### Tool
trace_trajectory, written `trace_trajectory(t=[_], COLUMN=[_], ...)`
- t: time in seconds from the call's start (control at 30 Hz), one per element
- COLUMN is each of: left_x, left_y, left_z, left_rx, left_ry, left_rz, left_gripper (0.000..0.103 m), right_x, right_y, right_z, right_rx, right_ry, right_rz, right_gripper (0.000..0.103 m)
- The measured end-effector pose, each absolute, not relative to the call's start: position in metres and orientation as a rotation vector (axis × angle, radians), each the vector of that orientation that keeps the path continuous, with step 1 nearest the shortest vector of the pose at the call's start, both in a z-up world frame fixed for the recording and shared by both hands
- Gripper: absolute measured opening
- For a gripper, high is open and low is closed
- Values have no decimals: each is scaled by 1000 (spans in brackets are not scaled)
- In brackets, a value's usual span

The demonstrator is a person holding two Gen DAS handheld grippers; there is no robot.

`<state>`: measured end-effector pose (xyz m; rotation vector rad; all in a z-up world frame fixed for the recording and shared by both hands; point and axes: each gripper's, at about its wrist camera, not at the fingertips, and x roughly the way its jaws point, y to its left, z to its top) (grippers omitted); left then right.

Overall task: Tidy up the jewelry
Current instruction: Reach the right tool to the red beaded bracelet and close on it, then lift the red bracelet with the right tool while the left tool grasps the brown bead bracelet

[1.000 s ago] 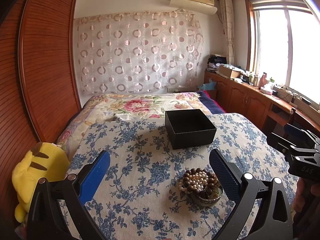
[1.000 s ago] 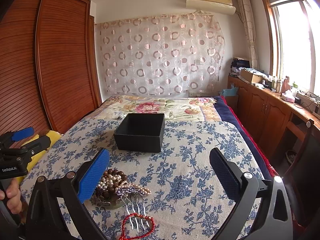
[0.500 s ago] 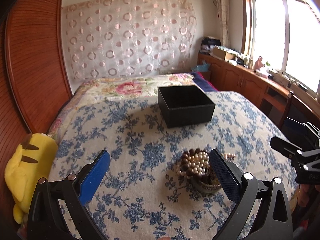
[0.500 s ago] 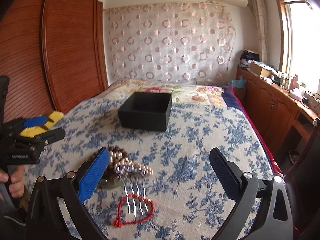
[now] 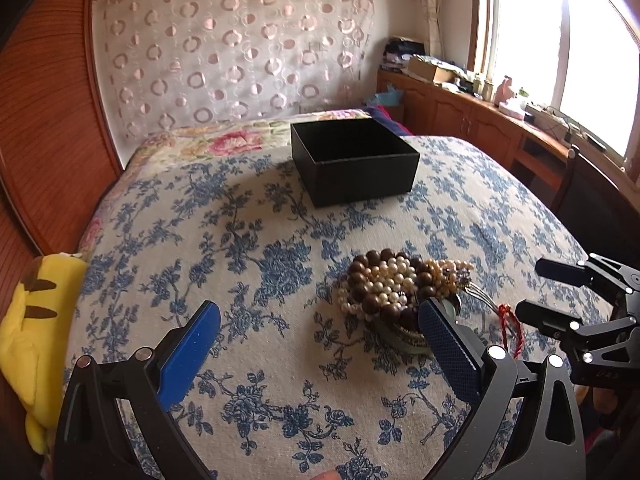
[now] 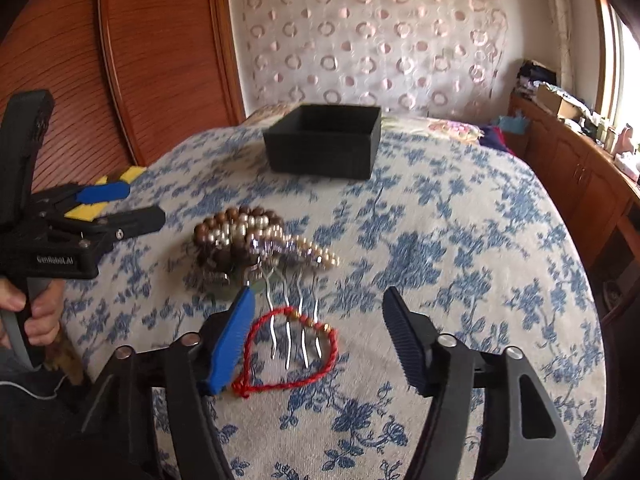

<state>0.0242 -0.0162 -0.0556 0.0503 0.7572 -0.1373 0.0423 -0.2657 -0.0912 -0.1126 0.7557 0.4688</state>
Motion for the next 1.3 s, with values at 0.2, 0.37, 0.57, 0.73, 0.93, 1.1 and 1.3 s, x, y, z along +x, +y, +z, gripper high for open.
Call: trace_trajectory(t=[0.2,0.37,0.57,0.73,0.93,1.1,1.3], left_x=[27,29,29,30,31,37,53], left_y=[-18,-20,-22,-22,-23,-19,-5], left_z=[-63,-68,-70,-70,-72,-74,-71], left_rx=[55,58,60,58,54,36,-51], left_ry=[778,797,803,802,814,823,823], left_rz=[-149,-157,-159,-158,-164,-177,-219], left_gripper=[96,96,96,96,96,96,77], right_x=[43,45,47,40,34,37,46], right_y=[-257,-251,-250,-264,-284,-292,-300], right_z=[-104,-114,-120,-118,-117,-112,-105], right_rx=[-116,-131,-168,-185,-162,-167,-155], right_ry=[811,853,870,884,894,876,852], right_rz=[506,522,505,494,477,471,446], right_gripper=[67,63,49,44,28,8,7])
